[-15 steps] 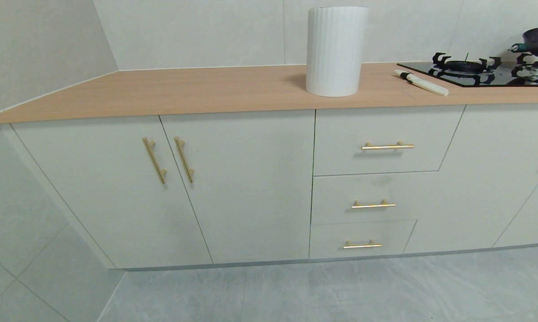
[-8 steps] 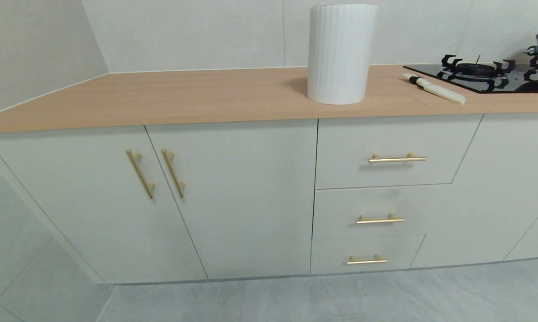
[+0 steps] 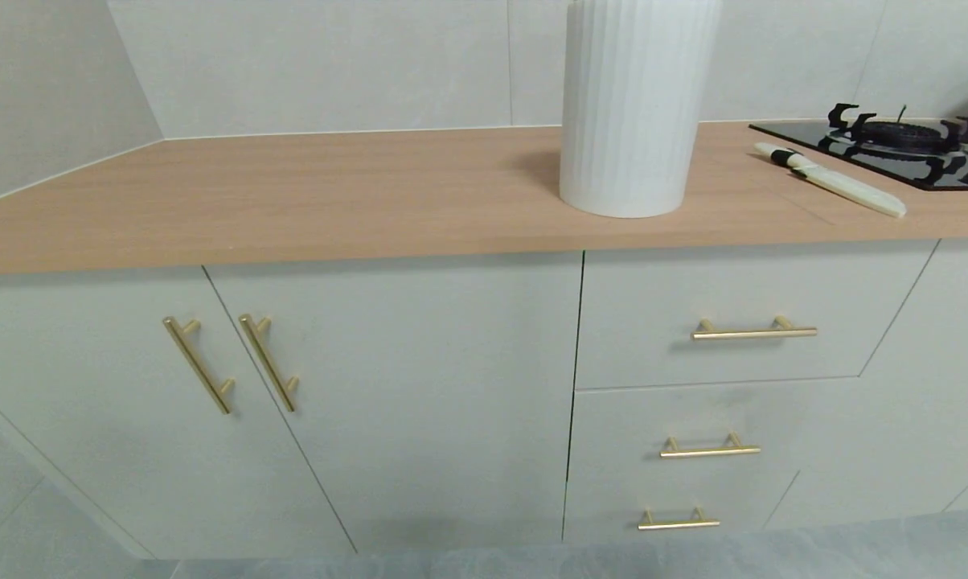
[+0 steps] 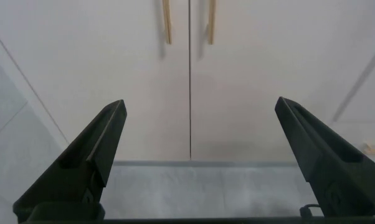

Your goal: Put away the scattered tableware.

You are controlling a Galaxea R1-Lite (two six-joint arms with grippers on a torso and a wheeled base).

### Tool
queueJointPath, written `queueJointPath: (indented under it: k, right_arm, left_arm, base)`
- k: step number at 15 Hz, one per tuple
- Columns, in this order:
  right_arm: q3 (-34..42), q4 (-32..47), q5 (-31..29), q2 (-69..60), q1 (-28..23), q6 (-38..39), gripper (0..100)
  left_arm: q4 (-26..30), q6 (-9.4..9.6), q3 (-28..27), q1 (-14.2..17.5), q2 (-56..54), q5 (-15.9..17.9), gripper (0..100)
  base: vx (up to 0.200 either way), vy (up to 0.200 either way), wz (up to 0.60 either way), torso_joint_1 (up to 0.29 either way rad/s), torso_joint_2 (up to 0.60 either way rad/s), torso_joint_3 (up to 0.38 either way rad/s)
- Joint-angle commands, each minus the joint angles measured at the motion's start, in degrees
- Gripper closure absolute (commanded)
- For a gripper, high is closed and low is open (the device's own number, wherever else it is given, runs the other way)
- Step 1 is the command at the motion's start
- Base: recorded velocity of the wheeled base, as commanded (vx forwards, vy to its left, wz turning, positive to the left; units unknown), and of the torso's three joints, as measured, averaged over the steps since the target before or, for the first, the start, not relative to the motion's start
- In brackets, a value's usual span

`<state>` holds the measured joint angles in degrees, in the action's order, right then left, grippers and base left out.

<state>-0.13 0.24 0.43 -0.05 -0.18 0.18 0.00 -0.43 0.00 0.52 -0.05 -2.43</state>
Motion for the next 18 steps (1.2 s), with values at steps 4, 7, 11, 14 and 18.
queueJointPath:
  k: [4,7,11,14,18]
  right_arm:
    - [0.0,0.0,0.0,0.1,0.0,0.0,0]
    - [0.0,0.0,0.0,0.1,0.0,0.1,0]
    - [0.0,0.0,0.0,0.1,0.0,0.1,0]
    - [0.0,0.0,-0.1,0.1,0.0,0.1,0]
    - [0.0,0.0,-0.1,0.1,0.0,0.1,0]
  left_arm:
    - [0.0,-0.01,0.0,0.1,0.0,0.0,0]
    - [0.0,-0.01,0.0,0.1,0.0,0.0,0]
    - [0.0,-0.01,0.0,0.0,0.0,0.0,0]
    - [0.0,-0.01,0.0,0.1,0.0,0.0,0]
    - [0.0,-0.01,0.0,0.1,0.0,0.0,0]
  base:
    - [0.200,0.000,0.00,0.000,0.00,0.004]
    - [0.133,0.000,0.00,0.000,0.00,0.003]
    - [0.000,0.000,0.00,0.000,0.00,0.000]
    - [0.000,0.000,0.00,0.000,0.00,0.000]
    - [0.000,0.000,0.00,0.000,0.00,0.000]
